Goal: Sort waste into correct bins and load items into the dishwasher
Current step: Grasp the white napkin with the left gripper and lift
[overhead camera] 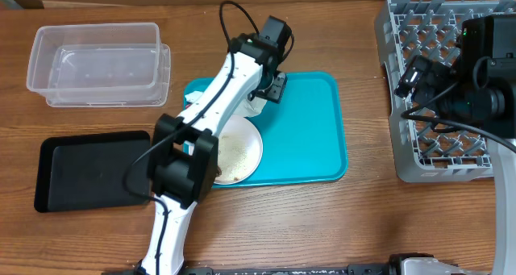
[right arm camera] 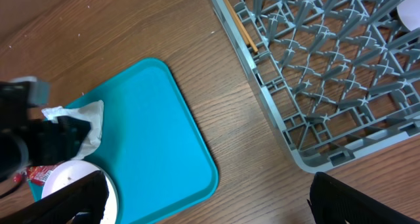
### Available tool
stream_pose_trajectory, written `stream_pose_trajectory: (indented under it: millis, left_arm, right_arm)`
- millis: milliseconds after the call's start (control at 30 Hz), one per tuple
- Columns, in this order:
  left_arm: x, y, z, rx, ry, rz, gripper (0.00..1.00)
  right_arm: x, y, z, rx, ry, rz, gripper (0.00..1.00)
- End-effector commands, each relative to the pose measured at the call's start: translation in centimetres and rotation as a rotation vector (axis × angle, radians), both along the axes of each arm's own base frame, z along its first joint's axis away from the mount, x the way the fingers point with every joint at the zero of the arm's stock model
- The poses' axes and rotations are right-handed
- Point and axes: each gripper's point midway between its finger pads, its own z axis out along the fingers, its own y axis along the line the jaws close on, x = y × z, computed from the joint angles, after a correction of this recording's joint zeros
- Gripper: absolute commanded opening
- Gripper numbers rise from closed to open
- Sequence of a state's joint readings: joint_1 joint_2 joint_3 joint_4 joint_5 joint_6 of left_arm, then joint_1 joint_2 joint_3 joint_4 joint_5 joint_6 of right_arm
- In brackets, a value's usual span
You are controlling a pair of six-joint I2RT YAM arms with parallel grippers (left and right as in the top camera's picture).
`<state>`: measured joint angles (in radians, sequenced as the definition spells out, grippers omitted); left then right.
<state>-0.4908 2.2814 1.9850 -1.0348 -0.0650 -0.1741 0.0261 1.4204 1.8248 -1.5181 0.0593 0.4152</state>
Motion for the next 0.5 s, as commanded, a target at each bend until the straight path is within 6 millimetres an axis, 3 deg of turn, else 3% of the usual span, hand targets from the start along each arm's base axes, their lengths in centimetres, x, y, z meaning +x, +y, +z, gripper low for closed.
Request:
stream_pose_trajectory:
  millis: [0,267,467]
  left_arm:
    - [0.0,-0.4,-2.0,0.029,0.017,0.014,0.64]
    - [-0.2,-0.5,-4.4,0.038,0.055,0.02,0.62]
    - [-0.8,-0.9,-5.9,0.015,0.101,0.045,0.49]
  right_arm:
    - [0.0,-0.2,0.3,-0.003,-0.014,-0.01,1.0]
    - [0.0,-0.2,0.3,-0.003,-0.014,-0.01,1.0]
    - [0.0,-0.2,0.3,-0.003,-0.014,-0.01,1.0]
